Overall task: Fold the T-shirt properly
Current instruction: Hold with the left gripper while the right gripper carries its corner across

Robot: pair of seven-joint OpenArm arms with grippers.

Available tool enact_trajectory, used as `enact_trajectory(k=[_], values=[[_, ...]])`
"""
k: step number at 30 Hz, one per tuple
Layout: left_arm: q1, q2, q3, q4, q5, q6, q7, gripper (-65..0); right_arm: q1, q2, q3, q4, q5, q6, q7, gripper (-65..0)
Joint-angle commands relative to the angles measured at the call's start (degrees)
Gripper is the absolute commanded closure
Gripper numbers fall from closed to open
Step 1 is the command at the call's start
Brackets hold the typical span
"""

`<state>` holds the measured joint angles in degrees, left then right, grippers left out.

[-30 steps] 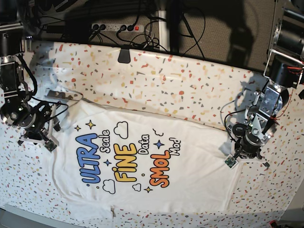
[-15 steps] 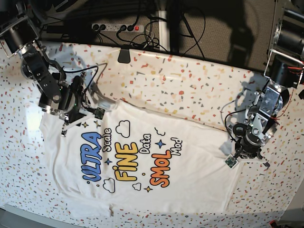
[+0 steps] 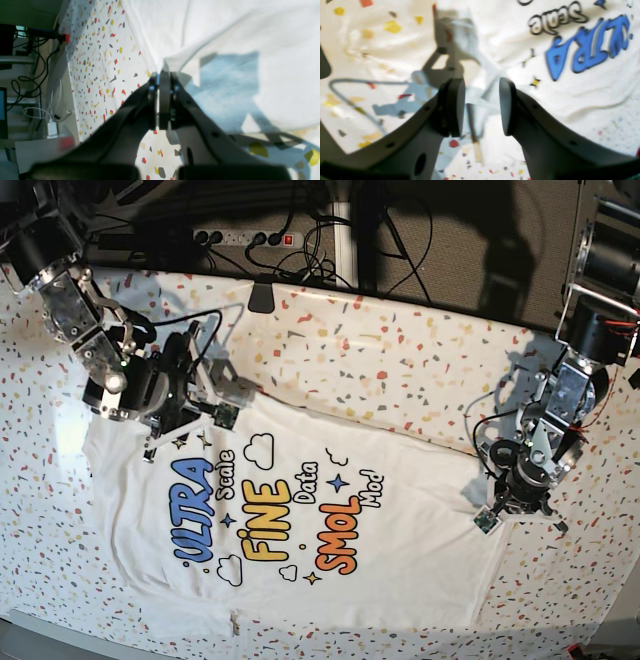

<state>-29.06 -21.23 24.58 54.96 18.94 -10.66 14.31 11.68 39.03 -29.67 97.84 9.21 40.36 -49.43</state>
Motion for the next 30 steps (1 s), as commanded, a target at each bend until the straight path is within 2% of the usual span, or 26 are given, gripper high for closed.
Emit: enact_trajectory(k=[1,8,11,16,19,26,30], values=[[-1.92,-0.52,-0.48,0.85,-0.17,0.96,-0.68,0.0,0.81,0.76,0.37,0.44,0.04,-0.36,0.79,-23.2],[-1.92,-0.52,-0.48,0.85,-0.17,0.98,-0.70,0.0,0.22,0.48,0.26,0.00,0.20,-0.36,0.59,-23.2],[-1.92,-0.52,-0.48,0.85,-0.17,0.98,-0.70,0.0,0.22,0.46,0.26,-0.98,-0.13,-0.36,2.75,-23.2],[-1.92,-0.52,-0.48,0.85,-0.17,0.98,-0.70,0.0,0.22,-1.29,0.26,-5.05,-6.25,-0.36,4.85,-23.1],[-1.92,-0.52,-0.48,0.85,-0.17,0.98,-0.72,0.0,0.22,-2.36,0.26,-5.49,-6.64,-0.36,5.03,-22.5],[-1.92,-0.52,-0.48,0.85,-0.17,0.98,-0.72,0.0,0.39,-3.67,0.28,-5.33,-6.69,-0.36,5.33,-0.9],[-1.92,-0.52,-0.48,0.85,-0.17,0.98,-0.72,0.0,0.42,-3.80,0.28,-5.27,-6.69,-0.36,4.70,0.0]])
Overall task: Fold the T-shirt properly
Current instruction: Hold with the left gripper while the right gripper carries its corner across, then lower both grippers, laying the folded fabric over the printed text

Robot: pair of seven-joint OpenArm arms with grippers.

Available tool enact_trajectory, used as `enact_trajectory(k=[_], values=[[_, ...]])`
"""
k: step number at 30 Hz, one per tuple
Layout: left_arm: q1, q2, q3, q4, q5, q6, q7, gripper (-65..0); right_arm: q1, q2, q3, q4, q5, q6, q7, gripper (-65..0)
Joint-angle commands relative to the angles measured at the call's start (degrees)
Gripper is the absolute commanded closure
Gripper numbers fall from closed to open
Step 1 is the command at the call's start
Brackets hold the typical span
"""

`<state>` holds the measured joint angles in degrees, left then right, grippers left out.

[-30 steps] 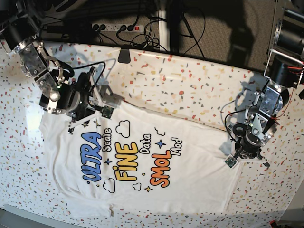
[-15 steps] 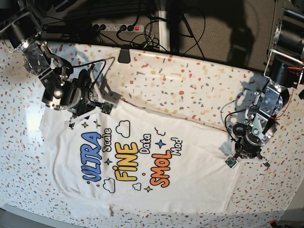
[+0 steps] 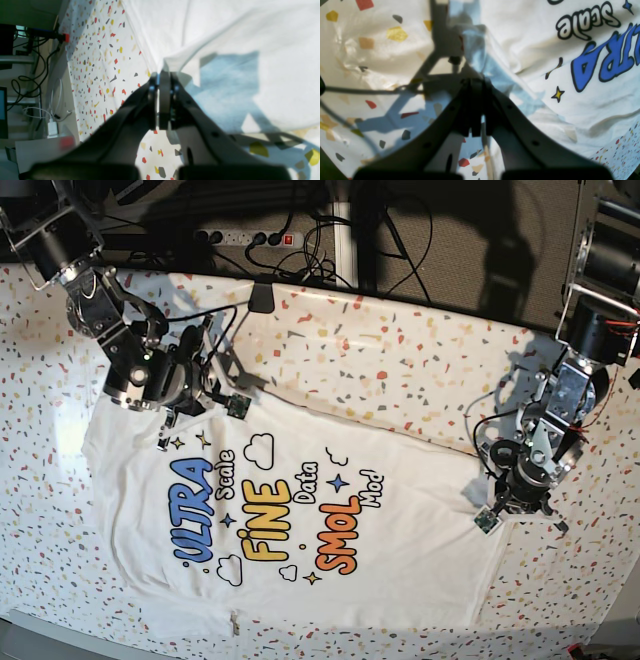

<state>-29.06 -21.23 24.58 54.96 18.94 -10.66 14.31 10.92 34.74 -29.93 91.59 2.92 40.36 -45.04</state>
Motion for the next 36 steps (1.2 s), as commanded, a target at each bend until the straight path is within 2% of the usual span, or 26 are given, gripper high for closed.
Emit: enact_trajectory(k=[1,4,9,16,22,28,36], values=[[-1.92,-0.52,-0.48,0.85,-0.17,0.96,-0.72,0.0,1.31,0.46,0.55,1.07,-0.37,-0.36,0.04,0.0],[-1.92,-0.52,-0.48,0.85,-0.17,0.96,-0.70,0.0,1.70,0.48,0.57,2.05,-0.39,-0.36,-0.79,0.0],[-1.92,-0.55,-0.48,0.85,-0.17,0.98,-0.70,0.0,2.64,0.50,0.57,4.74,0.42,-0.36,-5.49,0.0],[-1.92,-0.52,-0.48,0.85,-0.17,0.96,-0.70,0.0,3.58,0.48,0.57,4.79,-0.17,-0.36,-5.60,0.0],[-1.92,-0.52,-0.48,0.85,-0.17,0.98,-0.72,0.0,6.25,0.46,0.57,4.79,-3.91,-0.36,-4.72,0.0],[-1.95,-0.55,-0.48,0.85,0.04,0.98,-0.70,0.0,10.03,0.15,0.57,4.74,-7.28,-5.73,-3.37,0.0],[-3.89,-0.52,-0.48,0.85,0.04,1.01,-0.70,0.0,12.26,-0.70,0.57,1.33,-8.83,-6.54,-0.90,0.0]])
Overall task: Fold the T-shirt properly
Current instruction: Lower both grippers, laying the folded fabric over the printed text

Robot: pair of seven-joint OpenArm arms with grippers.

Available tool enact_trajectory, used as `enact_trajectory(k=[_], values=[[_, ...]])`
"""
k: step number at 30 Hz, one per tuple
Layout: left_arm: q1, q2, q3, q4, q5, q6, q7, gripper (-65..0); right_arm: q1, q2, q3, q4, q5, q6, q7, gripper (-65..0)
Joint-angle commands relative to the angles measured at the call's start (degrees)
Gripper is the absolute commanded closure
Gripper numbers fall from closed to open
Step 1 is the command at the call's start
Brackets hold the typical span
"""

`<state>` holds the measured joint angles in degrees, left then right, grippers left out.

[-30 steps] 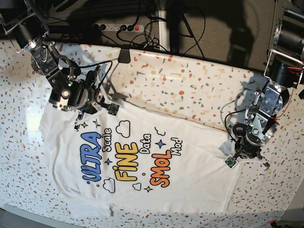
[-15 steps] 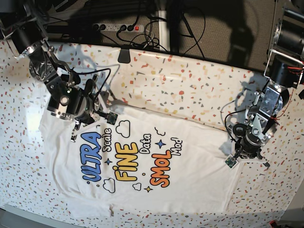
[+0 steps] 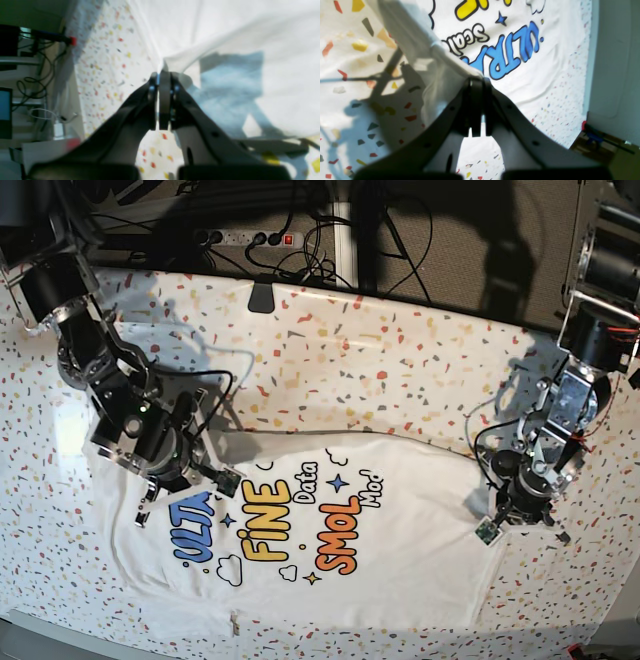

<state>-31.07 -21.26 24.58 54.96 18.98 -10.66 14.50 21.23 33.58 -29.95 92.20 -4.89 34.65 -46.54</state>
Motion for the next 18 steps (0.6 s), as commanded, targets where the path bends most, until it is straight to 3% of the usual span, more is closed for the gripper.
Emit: enact_trajectory(k=[1,4,14,18], values=[[-2.23,-0.50,-0.48,0.85,-0.02,0.98,-0.87,0.0,2.36,-0.17,0.59,-0.26,-2.67,-2.10,0.70,0.0],[-2.95,-0.50,-0.48,0.85,-0.02,0.98,-0.92,0.0,3.96,-2.43,0.59,-3.15,-6.86,-6.62,1.20,0.0],[-3.23,-0.48,-0.48,0.85,-0.02,0.98,-2.64,0.0,11.15,-11.96,0.57,-11.17,-7.15,-6.64,3.72,0.0],[-3.23,-0.52,-0.48,0.83,-0.02,0.98,-2.62,0.0,13.40,-13.29,0.57,-15.04,-7.17,-5.97,4.15,0.0]])
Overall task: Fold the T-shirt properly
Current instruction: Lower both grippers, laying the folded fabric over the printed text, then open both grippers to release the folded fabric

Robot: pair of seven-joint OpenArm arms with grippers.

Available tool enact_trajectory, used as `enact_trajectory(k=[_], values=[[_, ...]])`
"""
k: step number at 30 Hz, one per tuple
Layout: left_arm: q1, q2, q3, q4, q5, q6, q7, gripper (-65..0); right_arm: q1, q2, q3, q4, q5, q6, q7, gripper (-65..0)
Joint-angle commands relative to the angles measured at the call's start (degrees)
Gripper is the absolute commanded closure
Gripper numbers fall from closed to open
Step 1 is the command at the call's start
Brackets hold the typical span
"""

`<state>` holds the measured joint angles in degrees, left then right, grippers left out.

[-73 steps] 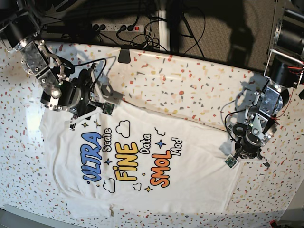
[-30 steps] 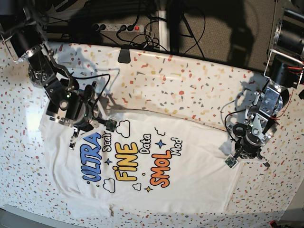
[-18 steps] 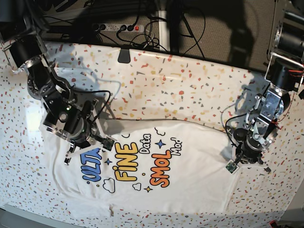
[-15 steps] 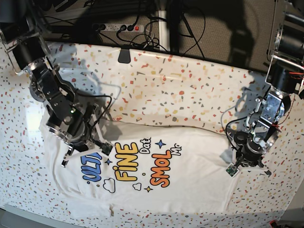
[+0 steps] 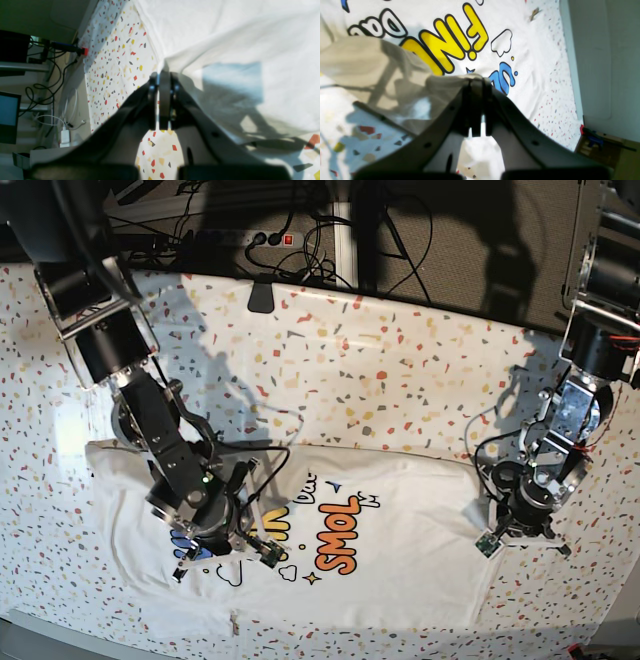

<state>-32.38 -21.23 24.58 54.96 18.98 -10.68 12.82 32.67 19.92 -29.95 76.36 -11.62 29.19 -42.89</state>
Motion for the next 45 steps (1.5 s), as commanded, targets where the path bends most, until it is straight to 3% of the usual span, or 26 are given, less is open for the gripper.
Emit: enact_trajectory(k=[1,8,9,11,13,15,21,24,33,38,43,44,45], values=[[-1.92,-0.55,-0.48,0.83,-0.02,1.01,-0.94,0.0,2.32,0.39,0.57,-0.04,-0.44,-0.50,0.48,0.0],[-1.92,-0.52,-0.48,0.83,0.00,1.01,-3.61,0.0,2.71,0.70,0.57,-3.41,-1.86,-1.46,-1.77,0.0],[-1.95,-0.52,-0.48,0.83,0.00,1.03,-3.72,0.0,2.71,0.70,0.57,-3.41,-2.64,-3.63,-3.15,0.0],[-1.95,-0.52,-0.48,0.83,0.00,1.18,-3.72,0.0,2.71,0.70,0.57,-3.41,-7.04,-11.13,-5.31,0.0],[-1.92,-0.52,-0.48,0.83,-0.02,3.67,-3.72,0.0,2.73,0.72,0.57,-3.39,-12.11,-17.97,-6.51,0.0],[-1.97,-0.52,-0.48,0.83,-0.02,6.01,-3.96,0.0,2.73,0.70,0.57,-3.37,-13.75,-20.28,-6.64,0.0],[-1.88,-0.52,-0.48,0.81,-3.23,6.08,-5.20,0.0,2.71,0.55,0.57,-3.37,-12.98,-20.20,-6.43,0.0],[-1.95,-0.50,-0.48,-0.63,-3.65,6.05,-6.05,0.0,2.69,0.55,0.57,-3.37,-8.72,-17.94,-6.05,0.0],[-2.38,-0.07,-0.48,-9.94,-3.58,5.97,-15.10,0.0,2.71,0.52,0.57,-3.43,-7.19,-17.64,-4.09,0.0],[-4.52,1.99,-0.48,-15.82,-3.45,5.97,-17.81,0.0,2.69,-0.02,0.57,-3.43,-3.04,-17.62,-3.85,0.0],[-6.10,3.63,-0.48,-19.04,-3.45,5.99,-22.47,0.0,2.71,-0.57,0.57,-3.48,-2.71,-17.62,-3.82,0.0],[-6.10,3.61,-0.48,-19.04,-3.45,5.99,-22.91,-4.3,2.71,-0.55,0.57,-3.48,-2.73,-17.62,-3.80,-3.2],[-6.10,3.61,-0.48,-19.04,-3.43,5.99,-22.99,-12.6,2.71,-0.55,0.57,-3.48,-2.86,-17.62,-3.61,-11.7]])
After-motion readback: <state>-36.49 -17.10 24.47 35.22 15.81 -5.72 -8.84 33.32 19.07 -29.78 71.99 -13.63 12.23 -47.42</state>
